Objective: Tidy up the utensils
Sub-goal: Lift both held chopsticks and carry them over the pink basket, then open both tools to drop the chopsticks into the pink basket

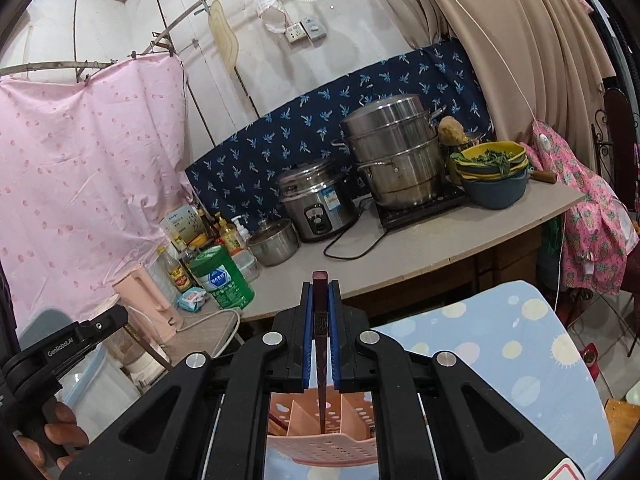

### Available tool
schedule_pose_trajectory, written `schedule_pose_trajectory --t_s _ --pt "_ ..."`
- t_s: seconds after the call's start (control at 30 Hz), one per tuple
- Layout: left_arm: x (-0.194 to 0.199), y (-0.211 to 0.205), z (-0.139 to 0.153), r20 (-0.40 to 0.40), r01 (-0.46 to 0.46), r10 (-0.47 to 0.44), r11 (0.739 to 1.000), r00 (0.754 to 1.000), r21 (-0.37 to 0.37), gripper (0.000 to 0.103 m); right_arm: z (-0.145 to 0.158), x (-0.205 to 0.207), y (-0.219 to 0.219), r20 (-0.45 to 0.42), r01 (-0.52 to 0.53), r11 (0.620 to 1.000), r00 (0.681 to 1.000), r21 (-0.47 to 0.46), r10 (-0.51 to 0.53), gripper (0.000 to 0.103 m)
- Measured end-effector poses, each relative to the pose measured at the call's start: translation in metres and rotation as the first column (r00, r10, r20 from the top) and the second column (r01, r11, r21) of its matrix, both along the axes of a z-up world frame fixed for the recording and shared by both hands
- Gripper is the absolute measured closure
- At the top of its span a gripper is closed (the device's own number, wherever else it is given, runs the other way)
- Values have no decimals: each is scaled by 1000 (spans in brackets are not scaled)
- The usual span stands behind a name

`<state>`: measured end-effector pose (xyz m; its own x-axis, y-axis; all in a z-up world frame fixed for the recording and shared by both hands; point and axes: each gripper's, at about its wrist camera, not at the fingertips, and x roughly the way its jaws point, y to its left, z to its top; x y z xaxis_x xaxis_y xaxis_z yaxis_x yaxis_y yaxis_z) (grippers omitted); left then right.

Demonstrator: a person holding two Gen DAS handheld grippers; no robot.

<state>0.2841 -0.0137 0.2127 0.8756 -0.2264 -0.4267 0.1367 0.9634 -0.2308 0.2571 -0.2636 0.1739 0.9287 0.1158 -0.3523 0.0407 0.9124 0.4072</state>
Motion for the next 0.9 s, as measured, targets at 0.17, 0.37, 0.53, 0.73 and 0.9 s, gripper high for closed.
schedule_pose_trajectory --t_s 0.17,0.37,0.53,0.73,0.9 --pt "5 -1 -17 -33 -3 3 1000 999 7 96 -15 7 8 -37 -11 1000 999 -27 10 95" --pt "2 2 -27 -45 -20 21 1000 999 19 91 -12 -1 4 -29 5 1000 1000 -16 -5 91" --pt "-7 6 -31 -52 -34 35 999 998 22 72 -9 -19 0 -24 2 1000 1000 -3 -2 90" --pt "-26 7 -38 -67 -27 30 999 997 40 70 -17 -47 7 -37 -6 999 999 -34 5 85" --pt "-47 8 -48 -82 -21 25 998 996 51 70 -30 -73 15 -66 -22 998 998 -57 18 85"
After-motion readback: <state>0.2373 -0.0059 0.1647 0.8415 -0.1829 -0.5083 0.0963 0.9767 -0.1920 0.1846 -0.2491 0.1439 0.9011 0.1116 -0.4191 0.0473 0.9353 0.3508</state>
